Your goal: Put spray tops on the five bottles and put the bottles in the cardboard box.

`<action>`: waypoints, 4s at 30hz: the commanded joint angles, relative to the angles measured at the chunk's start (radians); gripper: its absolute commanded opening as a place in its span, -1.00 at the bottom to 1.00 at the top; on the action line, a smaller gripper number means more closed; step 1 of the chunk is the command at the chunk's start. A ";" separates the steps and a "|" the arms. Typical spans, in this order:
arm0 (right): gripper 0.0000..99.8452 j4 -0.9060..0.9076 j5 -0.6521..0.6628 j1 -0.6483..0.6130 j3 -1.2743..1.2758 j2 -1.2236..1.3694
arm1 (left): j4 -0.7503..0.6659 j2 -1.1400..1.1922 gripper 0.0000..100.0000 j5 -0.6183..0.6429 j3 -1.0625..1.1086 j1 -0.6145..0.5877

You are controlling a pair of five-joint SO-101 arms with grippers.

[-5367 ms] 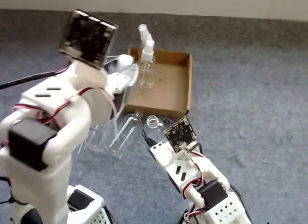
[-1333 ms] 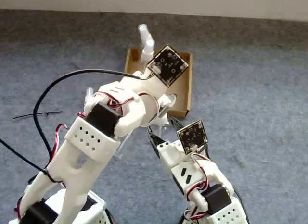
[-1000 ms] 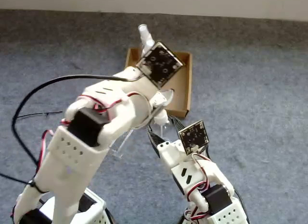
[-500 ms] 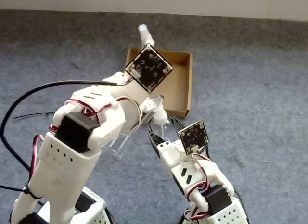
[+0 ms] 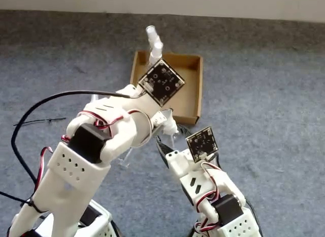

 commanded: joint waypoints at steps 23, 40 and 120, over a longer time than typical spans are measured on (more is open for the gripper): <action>-0.99 -0.007 0.106 0.015 -0.025 -0.016 | 0.288 -0.002 -0.66 -0.044 -0.449 -0.148; -0.99 -0.292 0.178 0.068 -0.291 0.325 | -0.127 -0.002 -0.66 0.233 0.311 -0.771; -0.74 -0.872 0.017 -0.042 -0.750 1.623 | -0.591 0.004 -0.66 0.290 0.667 -0.877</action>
